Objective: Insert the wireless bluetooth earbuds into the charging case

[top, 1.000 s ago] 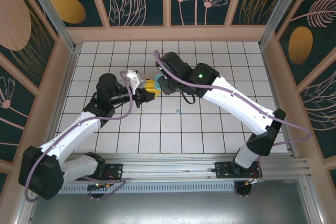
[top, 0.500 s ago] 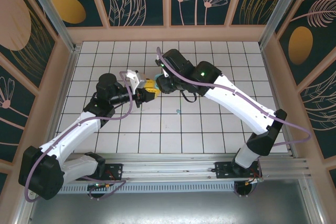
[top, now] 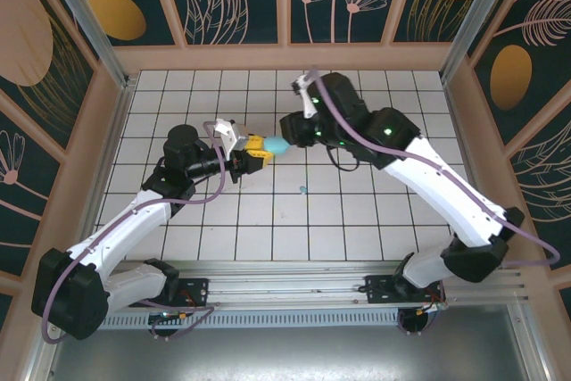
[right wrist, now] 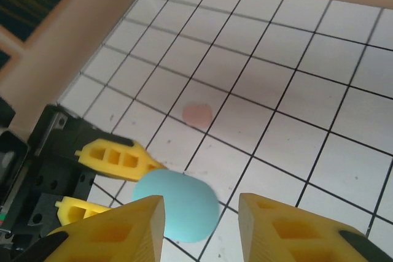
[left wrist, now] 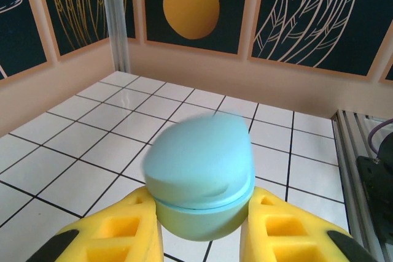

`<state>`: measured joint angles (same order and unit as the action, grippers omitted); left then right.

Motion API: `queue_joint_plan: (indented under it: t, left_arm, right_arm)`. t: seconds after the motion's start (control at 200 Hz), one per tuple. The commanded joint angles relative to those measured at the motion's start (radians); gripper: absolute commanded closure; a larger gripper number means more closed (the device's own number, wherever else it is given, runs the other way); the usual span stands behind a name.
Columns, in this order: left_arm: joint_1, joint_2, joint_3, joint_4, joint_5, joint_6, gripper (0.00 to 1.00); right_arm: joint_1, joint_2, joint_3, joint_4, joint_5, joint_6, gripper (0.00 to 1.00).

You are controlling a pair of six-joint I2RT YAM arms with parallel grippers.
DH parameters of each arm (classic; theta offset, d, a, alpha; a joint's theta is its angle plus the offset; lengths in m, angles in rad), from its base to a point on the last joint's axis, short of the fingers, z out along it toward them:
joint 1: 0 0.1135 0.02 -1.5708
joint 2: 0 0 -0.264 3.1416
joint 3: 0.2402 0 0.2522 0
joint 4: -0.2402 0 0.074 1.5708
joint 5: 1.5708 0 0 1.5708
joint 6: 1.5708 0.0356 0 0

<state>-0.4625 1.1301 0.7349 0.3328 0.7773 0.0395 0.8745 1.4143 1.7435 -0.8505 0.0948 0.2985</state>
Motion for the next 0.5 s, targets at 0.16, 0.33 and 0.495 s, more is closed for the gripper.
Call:
queue_joint_plan:
  t: [0.16, 0.33, 0.495]
  left_arm:
    - [0.002, -0.021, 0.005, 0.026, 0.014, -0.011, 1.0]
    - [0.002, -0.024, 0.011, 0.018, 0.012, -0.006, 1.0]
    - [0.002, -0.032, 0.009, 0.034, 0.034, -0.018, 1.0]
  right_arm:
    - [-0.202, -0.247, -0.293, 0.204, -0.075, 0.138, 0.61]
    - [-0.249, -0.318, -0.492, 0.308, -0.233, 0.15, 0.58]
    - [-0.136, -0.339, -0.585, 0.463, -0.333, 0.022, 0.48]
